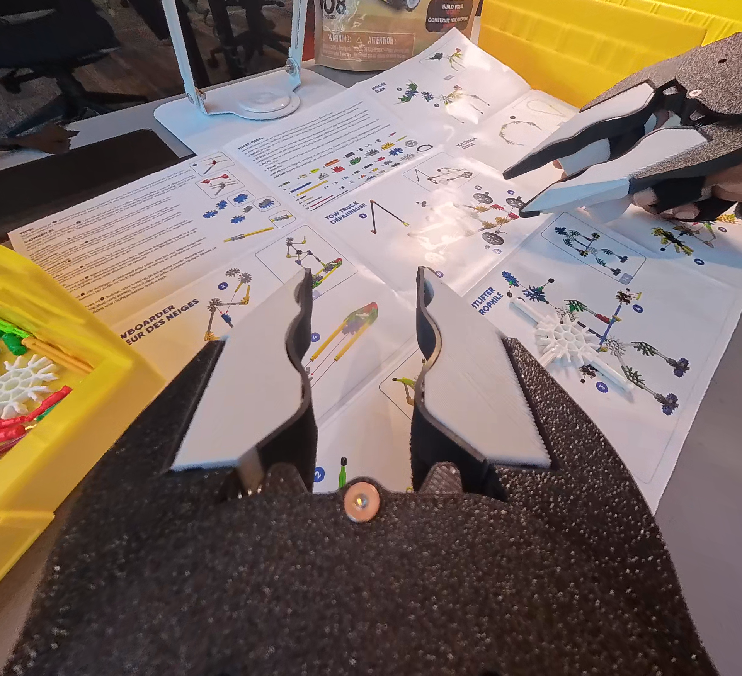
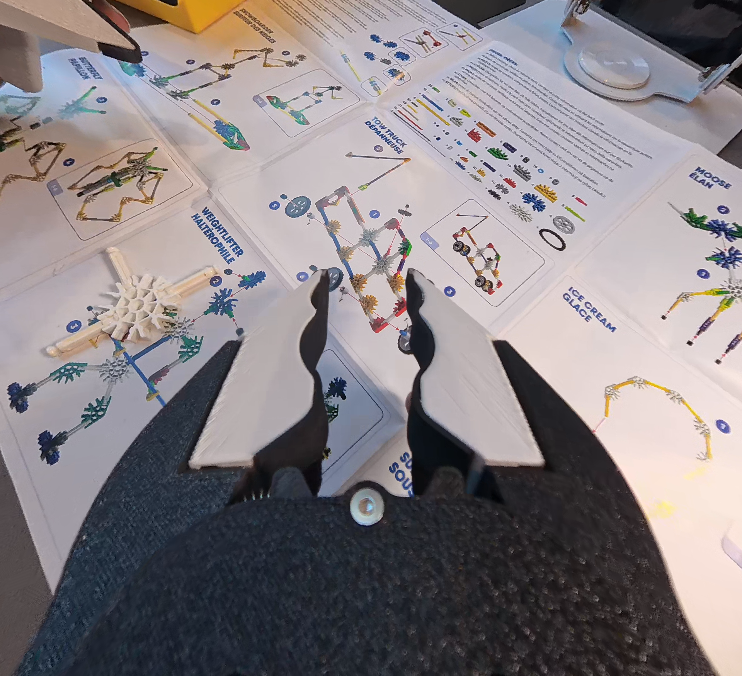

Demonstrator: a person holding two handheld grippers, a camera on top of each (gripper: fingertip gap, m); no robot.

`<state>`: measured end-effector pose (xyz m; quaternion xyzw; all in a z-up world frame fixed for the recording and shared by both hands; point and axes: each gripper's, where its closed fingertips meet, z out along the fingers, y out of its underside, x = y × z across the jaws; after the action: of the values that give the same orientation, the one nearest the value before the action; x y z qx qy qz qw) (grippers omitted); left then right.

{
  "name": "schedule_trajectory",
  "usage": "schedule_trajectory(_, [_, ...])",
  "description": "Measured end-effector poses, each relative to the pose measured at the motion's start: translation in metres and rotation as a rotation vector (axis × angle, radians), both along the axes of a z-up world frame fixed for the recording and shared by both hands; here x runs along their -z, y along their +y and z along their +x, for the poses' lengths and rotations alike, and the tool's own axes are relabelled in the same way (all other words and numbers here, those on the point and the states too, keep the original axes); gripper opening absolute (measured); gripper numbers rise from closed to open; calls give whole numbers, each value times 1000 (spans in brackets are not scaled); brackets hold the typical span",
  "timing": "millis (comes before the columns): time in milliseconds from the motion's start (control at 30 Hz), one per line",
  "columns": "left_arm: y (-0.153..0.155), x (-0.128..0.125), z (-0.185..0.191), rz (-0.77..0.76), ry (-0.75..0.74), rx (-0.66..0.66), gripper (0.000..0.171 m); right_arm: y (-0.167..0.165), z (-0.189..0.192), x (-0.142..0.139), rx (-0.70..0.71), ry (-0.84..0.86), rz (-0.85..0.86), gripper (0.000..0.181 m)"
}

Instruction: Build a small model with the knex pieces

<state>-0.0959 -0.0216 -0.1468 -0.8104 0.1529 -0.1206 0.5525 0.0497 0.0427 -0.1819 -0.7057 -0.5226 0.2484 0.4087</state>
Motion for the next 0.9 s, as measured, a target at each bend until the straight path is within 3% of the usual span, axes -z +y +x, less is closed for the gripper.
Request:
schedule_trajectory(433, [0, 0, 0, -4, -8, 2, 48, 1, 0, 1, 4, 1, 29, 5])
schedule_trajectory(900, [2, 3, 1, -23, -13, 7, 47, 20, -28, 23, -28, -201, 26, 0])
